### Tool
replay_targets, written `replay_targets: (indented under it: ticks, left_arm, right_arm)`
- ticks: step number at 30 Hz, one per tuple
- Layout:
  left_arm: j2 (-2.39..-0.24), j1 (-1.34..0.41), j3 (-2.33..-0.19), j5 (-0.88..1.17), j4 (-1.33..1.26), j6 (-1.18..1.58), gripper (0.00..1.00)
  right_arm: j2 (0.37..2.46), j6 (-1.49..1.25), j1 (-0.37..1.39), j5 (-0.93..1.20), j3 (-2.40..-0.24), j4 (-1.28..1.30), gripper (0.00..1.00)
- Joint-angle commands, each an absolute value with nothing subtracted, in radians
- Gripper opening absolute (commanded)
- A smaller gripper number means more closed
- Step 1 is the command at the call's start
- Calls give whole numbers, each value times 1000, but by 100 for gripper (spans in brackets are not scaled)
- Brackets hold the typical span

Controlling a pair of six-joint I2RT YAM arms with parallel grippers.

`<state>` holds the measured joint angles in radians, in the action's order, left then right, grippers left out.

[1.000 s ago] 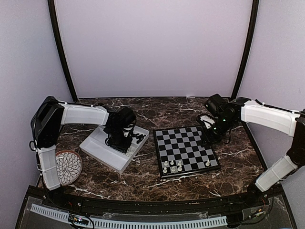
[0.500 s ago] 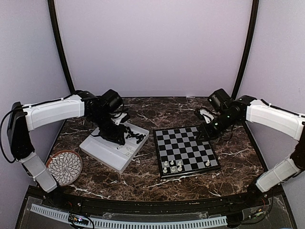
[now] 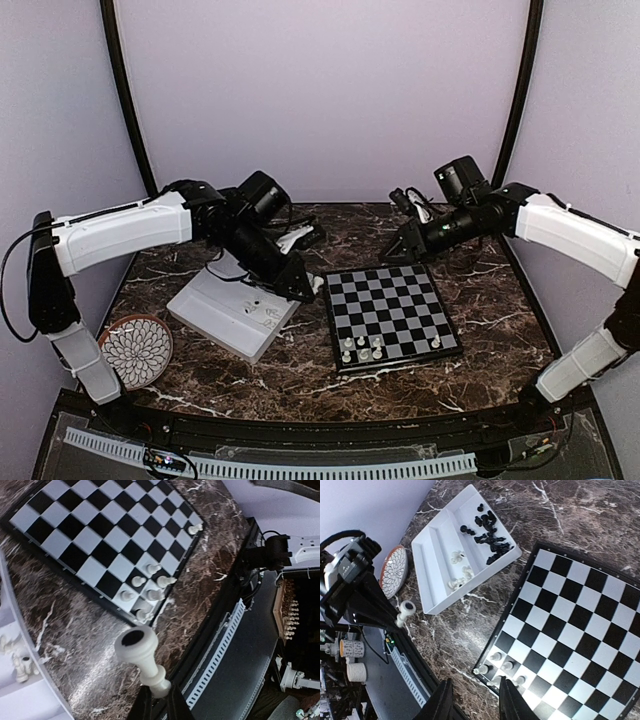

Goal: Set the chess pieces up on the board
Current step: Pass from the left arm to the right

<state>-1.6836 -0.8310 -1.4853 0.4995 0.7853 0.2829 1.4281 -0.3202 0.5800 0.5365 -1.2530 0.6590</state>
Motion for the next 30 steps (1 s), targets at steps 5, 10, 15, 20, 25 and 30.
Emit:
replay_targets:
  ticks: [5, 10, 15, 20, 25, 30]
  left_arm:
    - [-1741, -908, -1615, 622, 652, 282, 4]
    - [-1782, -931, -1661, 621, 635, 290, 4]
    - [-1797, -935, -1682, 619, 623, 299, 4]
    - [-1805, -936, -1700, 585, 623, 295, 4]
    - [-1807, -935, -1707, 581, 604, 300, 4]
    - [-1809, -934, -1711, 583, 593, 303, 4]
  right_arm:
    - [1527, -611, 589, 948, -1196, 286, 62]
    - [1535, -701, 595, 1009, -1169, 179, 61]
    - [1549, -680, 623, 1040, -1166, 201, 54]
    - [1548, -682, 643, 1059, -1149, 206, 46]
    - [1540, -683, 642, 1044, -1134, 215, 37]
    - [1544, -701, 639, 1020, -1122, 212, 29]
